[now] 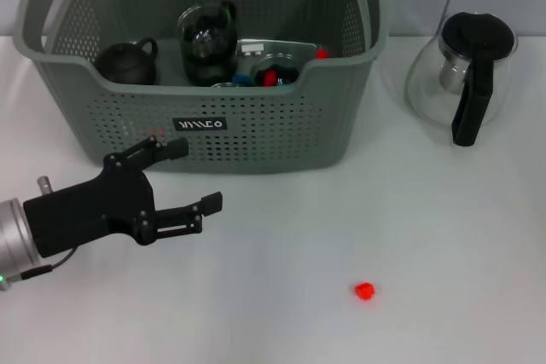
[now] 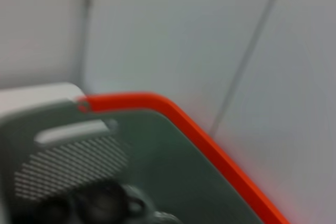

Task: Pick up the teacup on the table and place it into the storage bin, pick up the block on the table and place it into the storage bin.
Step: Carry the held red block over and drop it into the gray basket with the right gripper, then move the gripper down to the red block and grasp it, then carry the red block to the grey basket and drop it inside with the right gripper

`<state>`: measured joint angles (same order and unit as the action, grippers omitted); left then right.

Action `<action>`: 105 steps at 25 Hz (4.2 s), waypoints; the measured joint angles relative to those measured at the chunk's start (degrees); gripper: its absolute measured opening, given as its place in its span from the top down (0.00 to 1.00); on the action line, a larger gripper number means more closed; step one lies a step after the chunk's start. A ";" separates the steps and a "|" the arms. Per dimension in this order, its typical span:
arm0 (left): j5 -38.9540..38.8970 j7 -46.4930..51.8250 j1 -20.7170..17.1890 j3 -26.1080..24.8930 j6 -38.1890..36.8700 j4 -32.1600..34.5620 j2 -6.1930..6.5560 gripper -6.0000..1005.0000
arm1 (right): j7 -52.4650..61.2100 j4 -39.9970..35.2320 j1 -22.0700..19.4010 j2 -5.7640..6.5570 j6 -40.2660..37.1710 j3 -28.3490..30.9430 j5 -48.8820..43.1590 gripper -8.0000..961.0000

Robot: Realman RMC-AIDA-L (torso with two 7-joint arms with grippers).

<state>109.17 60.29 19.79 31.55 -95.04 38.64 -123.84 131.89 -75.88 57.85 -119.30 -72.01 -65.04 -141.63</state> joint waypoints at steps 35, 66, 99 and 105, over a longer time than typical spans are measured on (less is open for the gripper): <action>-0.01 -0.35 0.45 0.00 0.30 -0.33 0.02 0.06 | -3.20 5.35 -20.49 -1.19 -9.69 -35.98 -1.37 0.05; 0.01 -0.44 -0.14 0.01 0.47 -0.32 0.00 0.06 | -2.42 9.06 -20.31 -1.13 -6.49 -39.14 -1.27 0.76; 0.20 -1.57 -0.40 -2.50 -0.36 -0.32 -0.10 0.06 | -6.51 15.30 3.95 3.27 0.04 5.70 6.02 0.62; 0.06 -1.25 -0.14 -2.61 -1.59 -0.32 0.07 0.06 | -6.54 7.43 0.45 2.74 -4.47 6.87 8.75 0.39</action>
<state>109.22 59.04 19.65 28.94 -96.63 38.31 -123.76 125.35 -68.44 58.30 -116.56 -76.49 -58.17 -132.89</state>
